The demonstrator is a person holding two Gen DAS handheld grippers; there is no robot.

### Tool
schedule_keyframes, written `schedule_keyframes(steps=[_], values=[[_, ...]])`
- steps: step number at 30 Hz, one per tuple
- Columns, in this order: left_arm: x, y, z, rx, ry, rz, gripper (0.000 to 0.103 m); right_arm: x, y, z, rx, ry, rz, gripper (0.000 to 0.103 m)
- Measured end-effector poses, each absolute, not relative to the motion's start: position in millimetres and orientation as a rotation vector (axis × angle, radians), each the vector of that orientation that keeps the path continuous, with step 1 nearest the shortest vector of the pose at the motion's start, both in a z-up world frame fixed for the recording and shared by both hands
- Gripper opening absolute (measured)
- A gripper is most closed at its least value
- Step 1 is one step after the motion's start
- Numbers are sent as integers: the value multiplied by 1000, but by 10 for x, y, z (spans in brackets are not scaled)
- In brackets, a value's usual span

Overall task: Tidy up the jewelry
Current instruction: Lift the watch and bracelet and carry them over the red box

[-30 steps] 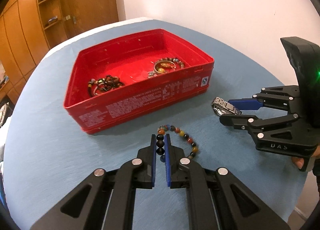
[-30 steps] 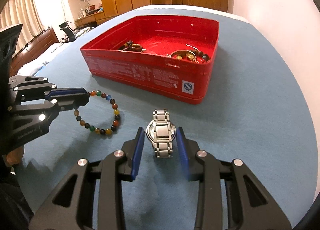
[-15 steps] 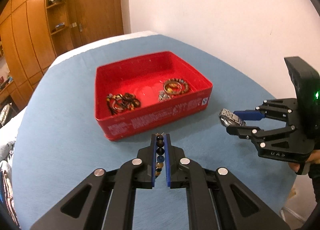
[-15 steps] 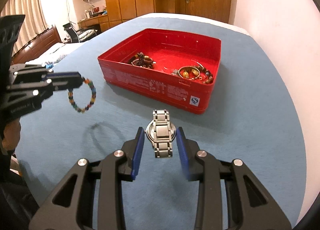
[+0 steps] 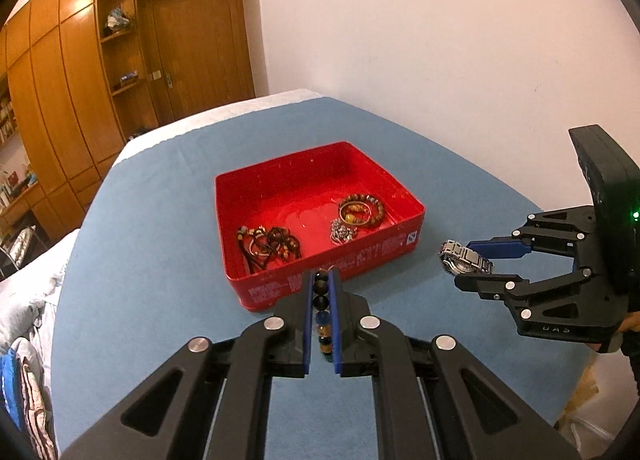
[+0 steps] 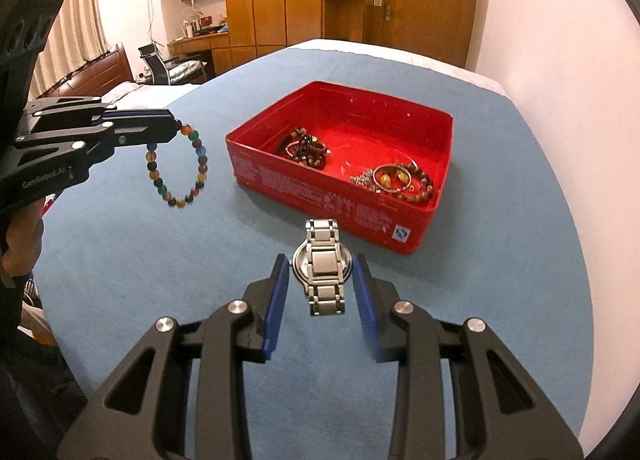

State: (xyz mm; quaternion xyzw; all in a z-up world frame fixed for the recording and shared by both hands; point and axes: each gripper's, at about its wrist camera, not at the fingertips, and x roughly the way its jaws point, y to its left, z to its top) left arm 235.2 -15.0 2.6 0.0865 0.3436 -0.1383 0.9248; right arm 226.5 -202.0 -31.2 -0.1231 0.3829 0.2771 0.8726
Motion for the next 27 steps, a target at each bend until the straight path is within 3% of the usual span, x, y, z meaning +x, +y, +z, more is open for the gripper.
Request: schedule_keyframes(steps=[18,27], values=[[2999,-92,478,199,660,-253,7,3104,-1848,212,-266,793,589,31],[3793,-72,210,194,750,-242,7,3896,-1696,-169,-273,905,543,31]])
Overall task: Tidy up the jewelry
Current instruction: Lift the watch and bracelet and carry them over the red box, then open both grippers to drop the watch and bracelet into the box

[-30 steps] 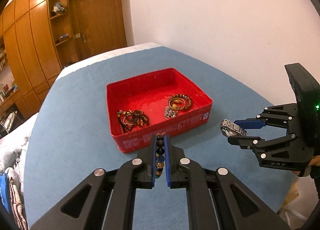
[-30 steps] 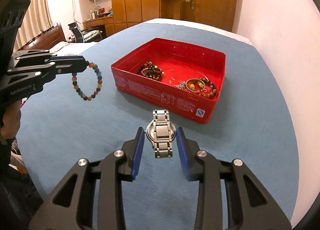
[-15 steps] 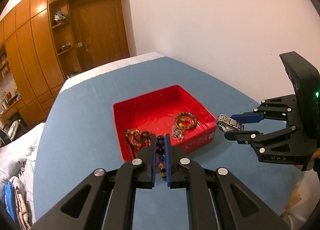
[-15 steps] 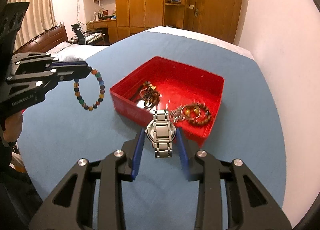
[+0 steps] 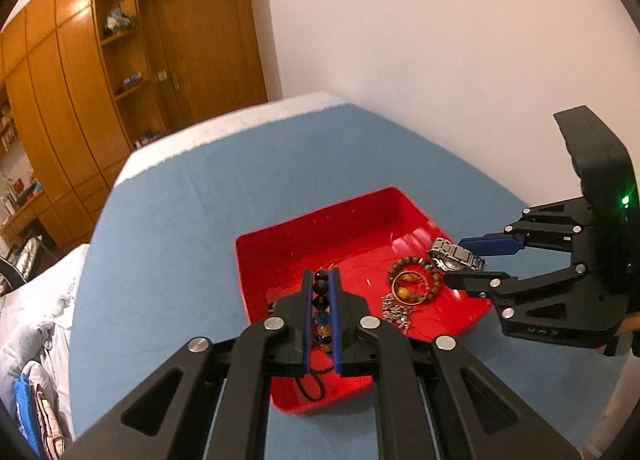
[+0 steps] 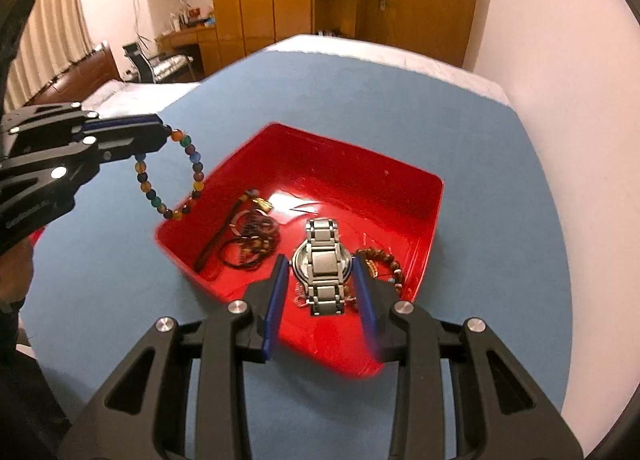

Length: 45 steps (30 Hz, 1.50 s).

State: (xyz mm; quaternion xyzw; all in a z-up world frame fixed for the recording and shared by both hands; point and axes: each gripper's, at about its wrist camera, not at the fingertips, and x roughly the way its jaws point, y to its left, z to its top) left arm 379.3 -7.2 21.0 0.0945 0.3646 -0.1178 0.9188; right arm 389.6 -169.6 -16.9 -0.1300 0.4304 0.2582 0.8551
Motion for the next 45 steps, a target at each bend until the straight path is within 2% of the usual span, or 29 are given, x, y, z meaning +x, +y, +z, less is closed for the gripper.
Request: schedule_keyframes(steps=[11,25,28,30,36,38,39,41,42,43,44,45], values=[[4403,-2,-593,158,912,-223,7,4352,-1615,-666,-288,1008,509,31],[4521,115,-899,141,971,-209,9,4347,-1577,-828,-337,1043,492,34],[4592,79,-904,142,973,-204,19,4344,-1589,-786,-335,1032,489,35],[4592,71,-897,137,970,-202,34,4336,-1612,-761,-328,1025,490,35],[4497,88,-794,127,949,-205,58,4224,-1698,-721,-298,1012,500,37],[4432,103,-715,118,935,-205,60,4174,-1738,-693,-290,1004,505,39],[4394,111,-680,112,930,-209,61,4142,-1741,-675,-286,999,507,41],[4262,135,-565,98,909,-209,74,4019,-1803,-586,-264,971,511,50],[4198,152,-513,96,896,-204,82,3984,-1834,-544,-252,958,510,59],[4101,169,-444,100,874,-191,84,3913,-1874,-476,-231,935,508,69],[4004,184,-379,104,854,-174,86,3840,-1915,-403,-211,912,502,73],[3936,199,-341,102,845,-165,88,3767,-1958,-323,-185,891,494,81]])
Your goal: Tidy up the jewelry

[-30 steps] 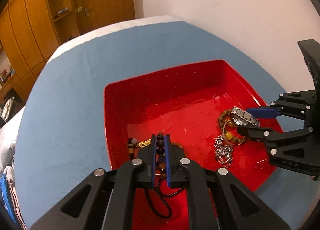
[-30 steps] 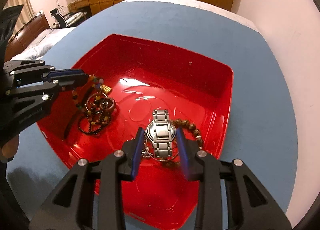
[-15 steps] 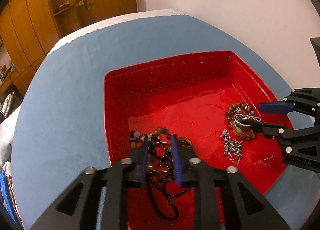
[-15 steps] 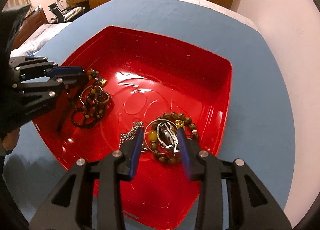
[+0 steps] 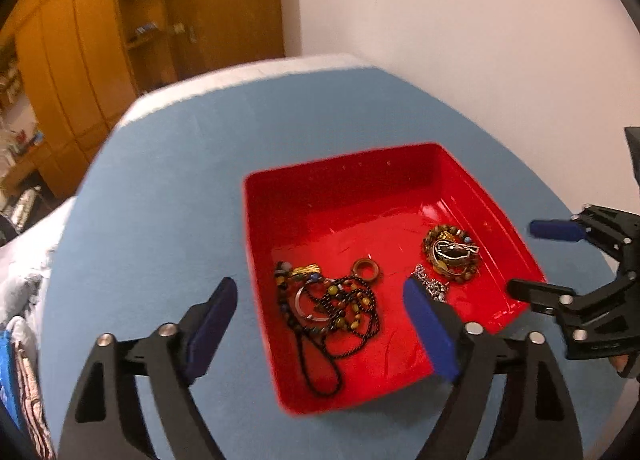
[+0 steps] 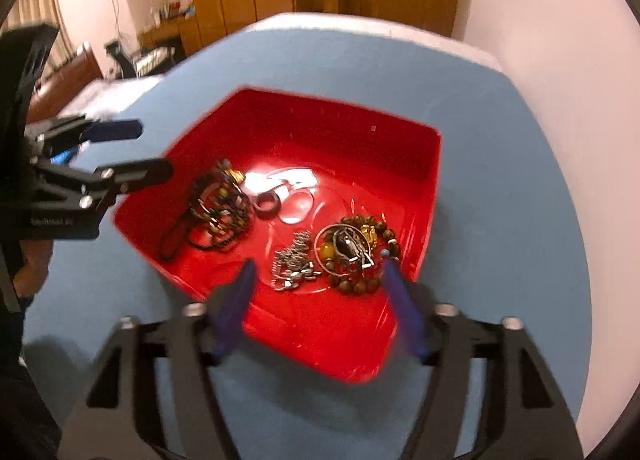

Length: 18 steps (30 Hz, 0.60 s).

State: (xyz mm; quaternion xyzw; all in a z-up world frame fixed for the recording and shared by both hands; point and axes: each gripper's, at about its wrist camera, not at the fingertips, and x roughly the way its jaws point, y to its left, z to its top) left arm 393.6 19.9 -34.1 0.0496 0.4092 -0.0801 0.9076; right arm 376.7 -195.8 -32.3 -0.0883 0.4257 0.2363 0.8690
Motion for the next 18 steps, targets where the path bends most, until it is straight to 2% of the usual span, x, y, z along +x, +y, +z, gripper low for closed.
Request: schedule_keyframes(steps=[1,5,10,18], values=[[3841,218,-293,100,836,-152,89,3695,-1983,-273,-164,877,490,92],[3464,279,-172,91,806,-130,92,3415,-2061,-102,-63,885,473,100],[3159,445,-85,57,796,-71,99,3127,-1978,-53,-66,917,437,100],[2752,413,-132,76,809,-13,99,2768,-1986,19,-51,866,325,100]])
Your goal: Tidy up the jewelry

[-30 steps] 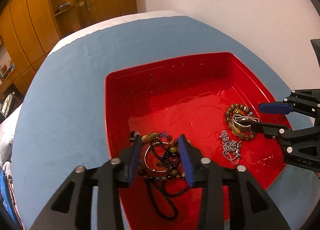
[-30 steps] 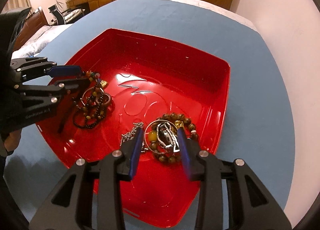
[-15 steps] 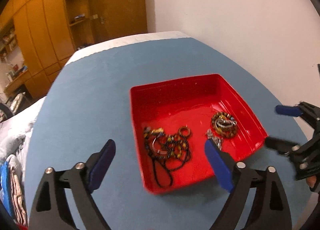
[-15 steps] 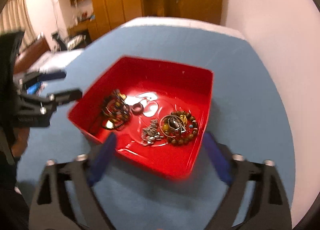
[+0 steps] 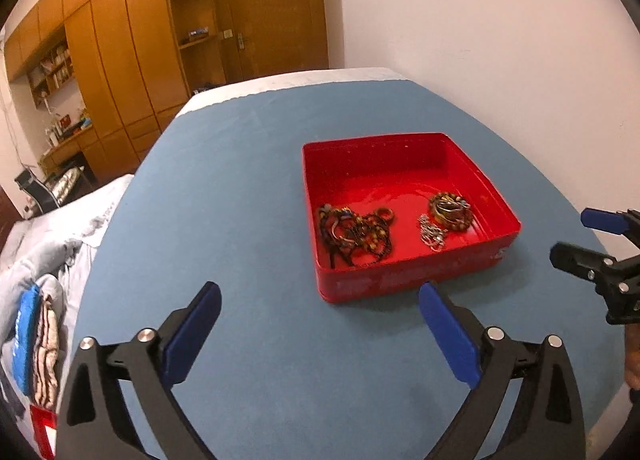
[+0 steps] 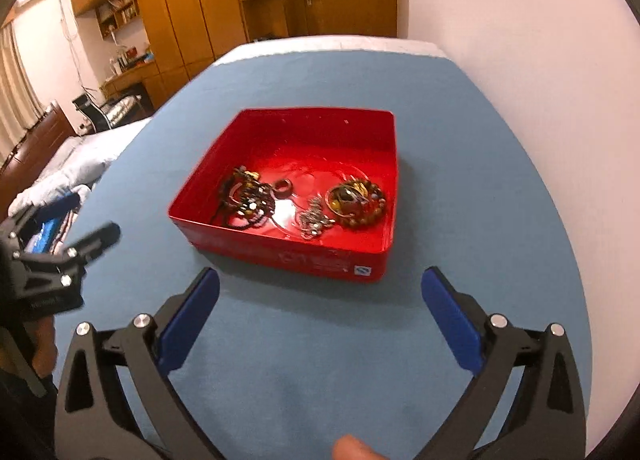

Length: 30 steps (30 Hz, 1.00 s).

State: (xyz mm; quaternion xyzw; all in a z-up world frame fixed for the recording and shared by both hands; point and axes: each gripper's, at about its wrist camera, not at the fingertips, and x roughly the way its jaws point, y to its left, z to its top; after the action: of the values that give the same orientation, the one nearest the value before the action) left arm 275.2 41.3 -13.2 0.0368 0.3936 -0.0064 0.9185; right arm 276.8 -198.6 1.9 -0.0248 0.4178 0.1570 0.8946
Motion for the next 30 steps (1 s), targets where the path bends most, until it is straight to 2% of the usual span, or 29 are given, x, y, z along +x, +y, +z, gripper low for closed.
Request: schedule_keyframes(steps=[15,30], values=[[2636,338,71,20,842,-83,99,2843,-1791,42,-89,940,413,100],[3129,451,132,14,830,-67,99,3331,-1652,-58,-115,954,397,100]])
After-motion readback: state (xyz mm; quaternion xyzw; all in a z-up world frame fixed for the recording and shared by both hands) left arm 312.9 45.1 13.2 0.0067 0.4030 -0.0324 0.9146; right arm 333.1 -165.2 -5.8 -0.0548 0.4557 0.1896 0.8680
